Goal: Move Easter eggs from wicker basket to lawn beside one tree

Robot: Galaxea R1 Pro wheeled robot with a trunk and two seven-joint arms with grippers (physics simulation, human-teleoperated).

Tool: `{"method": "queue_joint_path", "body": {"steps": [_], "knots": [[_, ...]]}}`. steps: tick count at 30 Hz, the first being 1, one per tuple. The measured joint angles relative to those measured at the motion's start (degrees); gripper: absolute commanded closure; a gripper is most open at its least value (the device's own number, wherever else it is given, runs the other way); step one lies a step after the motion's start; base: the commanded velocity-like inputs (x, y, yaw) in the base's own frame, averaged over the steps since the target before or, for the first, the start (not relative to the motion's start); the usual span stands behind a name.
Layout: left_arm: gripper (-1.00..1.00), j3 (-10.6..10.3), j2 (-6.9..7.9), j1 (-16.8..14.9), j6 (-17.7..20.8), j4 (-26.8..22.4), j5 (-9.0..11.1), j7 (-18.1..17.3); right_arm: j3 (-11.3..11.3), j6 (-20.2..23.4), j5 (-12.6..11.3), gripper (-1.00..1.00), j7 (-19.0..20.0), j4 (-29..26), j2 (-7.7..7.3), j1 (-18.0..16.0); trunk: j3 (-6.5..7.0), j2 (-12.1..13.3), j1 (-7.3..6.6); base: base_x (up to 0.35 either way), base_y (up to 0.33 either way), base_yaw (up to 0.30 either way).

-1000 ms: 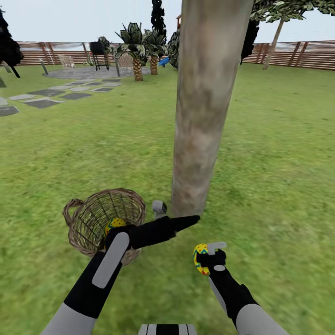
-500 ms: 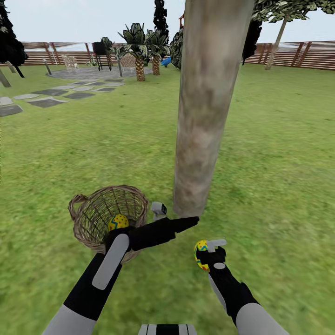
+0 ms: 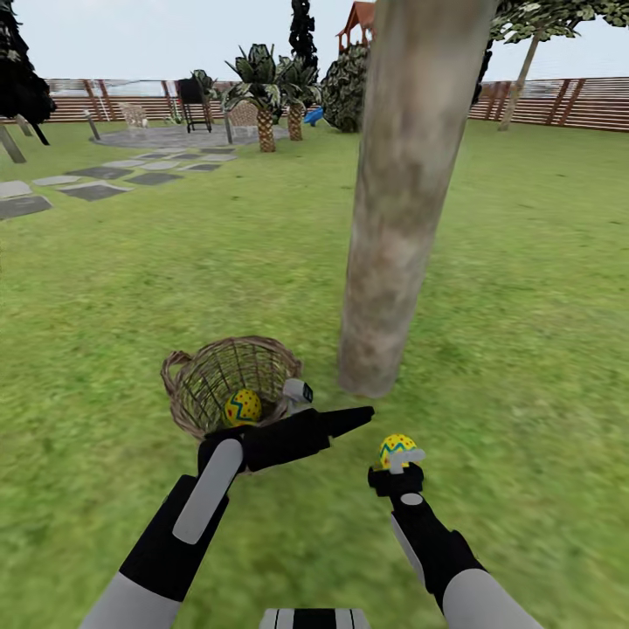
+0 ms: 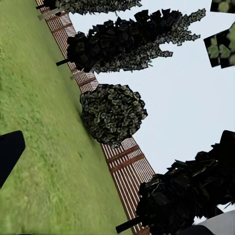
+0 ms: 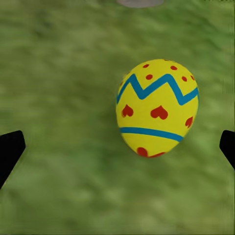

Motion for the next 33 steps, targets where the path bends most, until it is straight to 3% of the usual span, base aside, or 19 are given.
{"method": "queue_joint_path", "body": {"steps": [15, 18, 19, 20, 22, 23, 27, 33], "knots": [[-1.0, 0.0, 0.09, 0.0, -0.1, 0.0, -0.1, -0.1, 0.1, 0.4, 0.0, -1.0, 0.0, -0.1, -0.02, 0.0, 0.0, 0.0, 0.0, 0.209, 0.184, 0.0], [-1.0, 0.0, 0.14, 0.0, -0.1, 0.0, -0.1, -0.1, -0.3, 1.5, -0.1, -1.0, 7.3, -1.2, -0.63, 0.0, 0.0, 0.0, 0.01, 0.014, 0.004, 0.0], [-1.0, 0.0, 0.28, 0.1, -0.1, 0.0, -0.1, -0.1, -0.4, 3.1, -0.4, -1.0, 12.0, -2.0, -0.78, 0.0, 0.0, 0.0, 0.01, 0.003, 0.001, 0.0], [-1.0, 0.2, 0.65, 0.1, -0.6, 0.0, -0.1, -0.1, -1.8, 7.3, -2.0, -1.0, 19.7, -4.0, -1.52, 0.0, 0.0, 0.0, 0.01, 0.002, 0.001, 0.0], [-1.0, 0.3, 0.93, 0.2, -1.8, 0.0, -0.1, -0.1, -4.7, 12.7, -4.1, -1.0, 28.5, -7.2, -3.22, 0.0, 0.0, 0.0, 0.01, 0.0, 0.0, 0.0], [-1.0, 0.4, 0.99, 0.2, -2.1, 0.1, -0.2, -0.1, -5.3, 14.1, -4.5, -1.0, 30.8, -8.1, -3.8, 0.0, 0.0, 0.0, 0.01, 0.0, 0.0, 0.0], [-1.0, 0.5, 1.07, 0.2, -2.7, 1.2, -0.3, -0.1, -6.5, 17.2, -5.2, -1.0, 36.1, -9.8, -5.43, 0.0, 0.0, 0.0, 0.01, 0.0, 0.0, 0.0], [-1.0, 0.7, 0.96, 0.2, -2.6, 3.2, -0.3, 0.1, -6.7, 17.5, -5.3, -1.0, 36.7, -9.9, -5.59, 0.0, 0.66, 0.0, -0.07, 0.0, 0.0, 0.0]]}}
